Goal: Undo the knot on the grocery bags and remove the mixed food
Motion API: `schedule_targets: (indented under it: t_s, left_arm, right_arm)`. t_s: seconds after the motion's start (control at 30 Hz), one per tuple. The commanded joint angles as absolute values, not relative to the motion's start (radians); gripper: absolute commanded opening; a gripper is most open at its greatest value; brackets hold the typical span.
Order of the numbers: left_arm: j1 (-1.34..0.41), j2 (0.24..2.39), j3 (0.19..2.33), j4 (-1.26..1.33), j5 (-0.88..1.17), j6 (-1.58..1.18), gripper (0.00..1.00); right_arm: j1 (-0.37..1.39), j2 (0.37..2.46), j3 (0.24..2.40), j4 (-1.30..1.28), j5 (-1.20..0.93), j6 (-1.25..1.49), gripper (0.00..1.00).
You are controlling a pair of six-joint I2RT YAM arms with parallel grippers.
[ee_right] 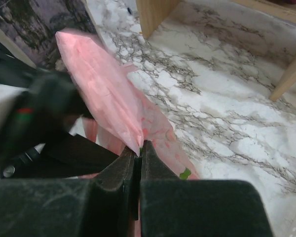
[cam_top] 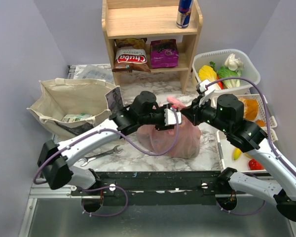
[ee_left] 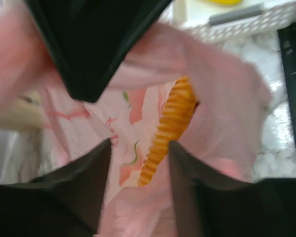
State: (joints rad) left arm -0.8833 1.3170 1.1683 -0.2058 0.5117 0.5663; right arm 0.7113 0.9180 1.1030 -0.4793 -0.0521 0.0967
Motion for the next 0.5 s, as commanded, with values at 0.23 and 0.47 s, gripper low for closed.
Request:
schedule_targets:
  t_s: [0.23,0.47]
  left_arm:
    - [-0.685,1.383,1.190,-0.595,0.447,0.744,0.41]
    - [-0.592,1.284,0.974,-0.826,0.279,1.049,0.21]
  right_arm:
    - [0.678,0.889,1.176,-0.502,0.043,0.028,0.01]
    - [0.674,0.871,1.162,-0.454,0.169,-0.055,0.01]
